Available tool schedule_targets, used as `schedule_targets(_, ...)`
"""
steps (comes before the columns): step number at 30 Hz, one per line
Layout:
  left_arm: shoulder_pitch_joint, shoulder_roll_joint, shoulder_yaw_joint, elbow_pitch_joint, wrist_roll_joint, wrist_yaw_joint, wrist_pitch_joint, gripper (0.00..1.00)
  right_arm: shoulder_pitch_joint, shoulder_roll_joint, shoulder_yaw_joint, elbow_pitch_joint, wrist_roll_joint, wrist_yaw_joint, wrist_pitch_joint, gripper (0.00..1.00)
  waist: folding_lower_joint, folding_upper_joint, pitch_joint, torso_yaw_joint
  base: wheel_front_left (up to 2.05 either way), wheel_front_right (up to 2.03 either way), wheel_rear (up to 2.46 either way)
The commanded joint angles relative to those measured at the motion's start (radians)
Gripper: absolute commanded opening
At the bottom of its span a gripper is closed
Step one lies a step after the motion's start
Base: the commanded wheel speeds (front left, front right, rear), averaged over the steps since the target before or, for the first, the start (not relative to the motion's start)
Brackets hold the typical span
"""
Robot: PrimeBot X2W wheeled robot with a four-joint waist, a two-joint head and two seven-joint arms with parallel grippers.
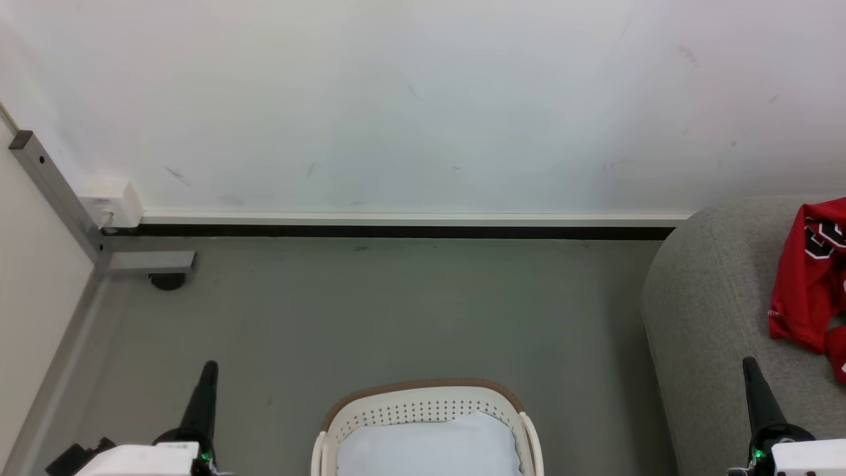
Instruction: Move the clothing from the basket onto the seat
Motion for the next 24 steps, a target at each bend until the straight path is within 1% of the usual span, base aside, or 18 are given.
schedule_targets(1, -0.013, 0.002, 0.007, -0.006, -0.026, 0.001, 0.009, 0.0, -0.015, -0.009, -0.006, -0.009, 0.022, -0.002, 0.005, 0.0, 0.0, 0.0, 0.0, 0.0, 0.0, 0.0, 0.0)
schedule_targets(24, -0.017, -0.004, 0.022, -0.011, -0.185, 0.001, 0.052, 0.0, -0.022, -0.005, -0.034, -0.009, 0.172, -0.002, 0.051, 0.0, 0.0, 0.0, -0.002, 0.008, 0.0, 0.0, 0.0)
